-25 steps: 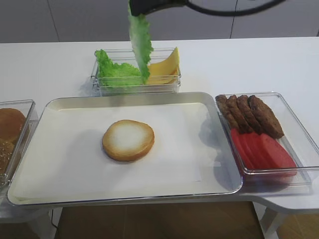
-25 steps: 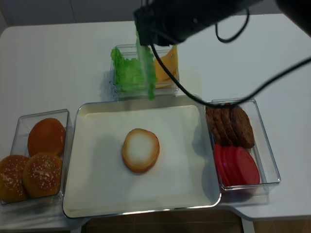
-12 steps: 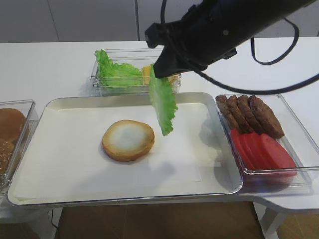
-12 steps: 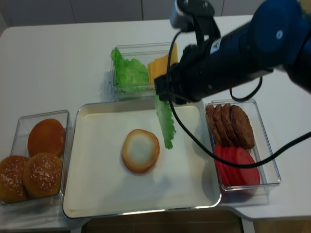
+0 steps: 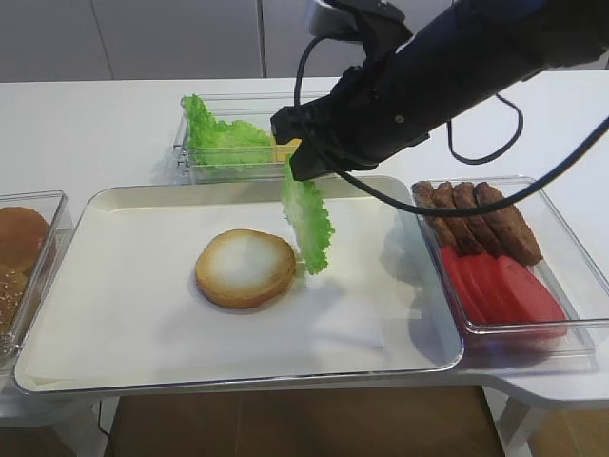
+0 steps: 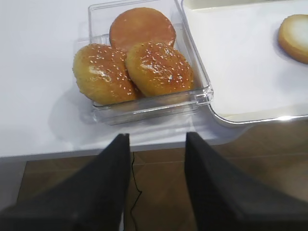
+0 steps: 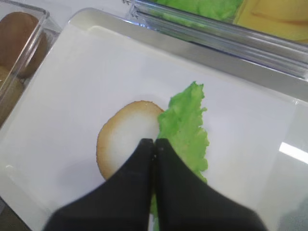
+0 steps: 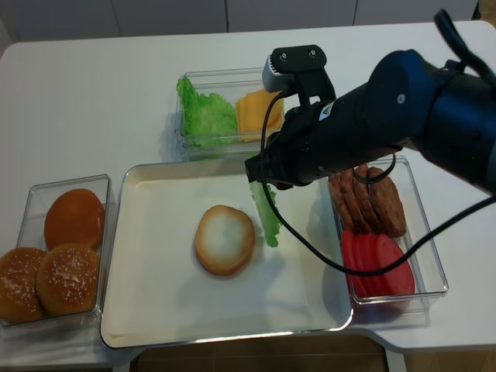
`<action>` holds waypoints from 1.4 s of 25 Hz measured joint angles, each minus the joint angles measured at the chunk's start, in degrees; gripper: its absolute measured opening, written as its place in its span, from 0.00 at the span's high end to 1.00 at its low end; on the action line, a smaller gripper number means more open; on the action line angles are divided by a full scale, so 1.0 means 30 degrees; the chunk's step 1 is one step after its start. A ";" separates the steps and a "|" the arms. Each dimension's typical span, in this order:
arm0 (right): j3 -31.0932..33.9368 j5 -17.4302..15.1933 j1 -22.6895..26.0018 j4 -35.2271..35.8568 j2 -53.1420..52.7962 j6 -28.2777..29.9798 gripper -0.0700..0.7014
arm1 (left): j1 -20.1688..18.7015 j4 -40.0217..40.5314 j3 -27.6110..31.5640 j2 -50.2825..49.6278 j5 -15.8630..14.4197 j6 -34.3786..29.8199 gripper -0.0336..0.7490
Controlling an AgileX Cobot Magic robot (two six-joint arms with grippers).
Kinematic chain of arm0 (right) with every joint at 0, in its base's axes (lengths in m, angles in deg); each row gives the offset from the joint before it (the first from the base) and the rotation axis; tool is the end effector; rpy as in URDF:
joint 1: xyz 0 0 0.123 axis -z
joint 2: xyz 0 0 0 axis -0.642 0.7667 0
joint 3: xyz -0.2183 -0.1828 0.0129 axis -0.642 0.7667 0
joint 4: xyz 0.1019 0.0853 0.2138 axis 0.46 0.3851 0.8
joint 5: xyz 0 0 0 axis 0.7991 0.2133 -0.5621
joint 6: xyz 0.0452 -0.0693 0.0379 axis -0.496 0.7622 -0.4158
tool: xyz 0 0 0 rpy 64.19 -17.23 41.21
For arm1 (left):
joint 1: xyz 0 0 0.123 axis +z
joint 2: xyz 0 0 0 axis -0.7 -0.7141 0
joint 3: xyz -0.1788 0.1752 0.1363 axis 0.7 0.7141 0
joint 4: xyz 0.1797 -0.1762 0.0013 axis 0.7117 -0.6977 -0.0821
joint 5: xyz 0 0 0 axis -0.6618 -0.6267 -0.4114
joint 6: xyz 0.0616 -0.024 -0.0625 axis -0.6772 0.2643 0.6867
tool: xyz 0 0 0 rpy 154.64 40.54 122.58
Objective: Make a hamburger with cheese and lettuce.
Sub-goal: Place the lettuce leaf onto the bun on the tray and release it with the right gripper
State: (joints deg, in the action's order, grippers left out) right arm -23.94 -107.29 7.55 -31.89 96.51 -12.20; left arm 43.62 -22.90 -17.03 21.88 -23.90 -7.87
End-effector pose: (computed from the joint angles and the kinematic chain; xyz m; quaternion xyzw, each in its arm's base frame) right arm 0.2777 0.2118 0.2794 -0.2205 0.8907 0.2832 0.2787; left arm -0.0122 0.0023 0.2652 0.0049 0.8805 0.0095 0.4740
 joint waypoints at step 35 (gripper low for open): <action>0.0032 0.1282 -0.1321 0.9900 0.3449 0.6954 0.89 | 0.0000 0.0000 0.0000 0.0000 0.0029 0.0000 0.59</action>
State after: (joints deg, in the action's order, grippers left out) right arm -23.84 -103.44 3.59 -2.19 106.86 8.67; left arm 43.62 -22.90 -17.03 21.88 -23.81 -7.87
